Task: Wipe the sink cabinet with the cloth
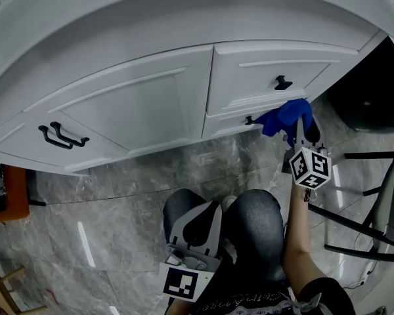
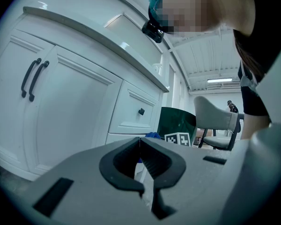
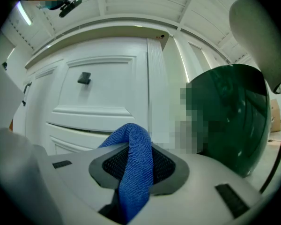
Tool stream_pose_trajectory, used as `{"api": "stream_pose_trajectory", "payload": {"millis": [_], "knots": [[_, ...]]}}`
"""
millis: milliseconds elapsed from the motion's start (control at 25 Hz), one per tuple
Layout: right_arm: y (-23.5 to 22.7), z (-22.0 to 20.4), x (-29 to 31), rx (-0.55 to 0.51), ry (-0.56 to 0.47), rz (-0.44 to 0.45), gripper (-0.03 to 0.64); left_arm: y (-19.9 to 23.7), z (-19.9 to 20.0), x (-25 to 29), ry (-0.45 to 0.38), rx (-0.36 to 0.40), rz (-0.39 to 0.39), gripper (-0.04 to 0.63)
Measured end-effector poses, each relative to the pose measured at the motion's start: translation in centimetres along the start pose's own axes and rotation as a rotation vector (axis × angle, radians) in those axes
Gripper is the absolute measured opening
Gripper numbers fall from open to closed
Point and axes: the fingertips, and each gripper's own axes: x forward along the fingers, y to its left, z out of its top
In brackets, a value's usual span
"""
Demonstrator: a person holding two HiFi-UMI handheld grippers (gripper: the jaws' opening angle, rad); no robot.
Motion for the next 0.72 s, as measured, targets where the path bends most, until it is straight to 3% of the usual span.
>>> {"api": "stream_pose_trajectory", "payload": {"millis": [160, 440, 600, 720], "knots": [[4.2, 1.3, -3.2, 0.004, -0.052, 0.145, 0.114, 0.2, 0.1, -0.5, -0.007, 0.001, 0.006, 0.005], [16.3, 2.1, -5.0, 0.012, -0.071, 0.558, 0.115, 0.6, 0.0, -1.3, -0.009, -0.002, 0.031, 0.005], [22.0, -0.6, -4.4, -0.025, -0.015, 0.714, 0.114, 0.9, -0.2, -1.9, -0.008, 0.0, 0.045, 0.005], [24.5, -3.9, -3.7, -0.051, 0.064, 0.776, 0.114, 1.4, -0.2, -2.4, -0.007, 0.001, 0.065, 0.005]]}}
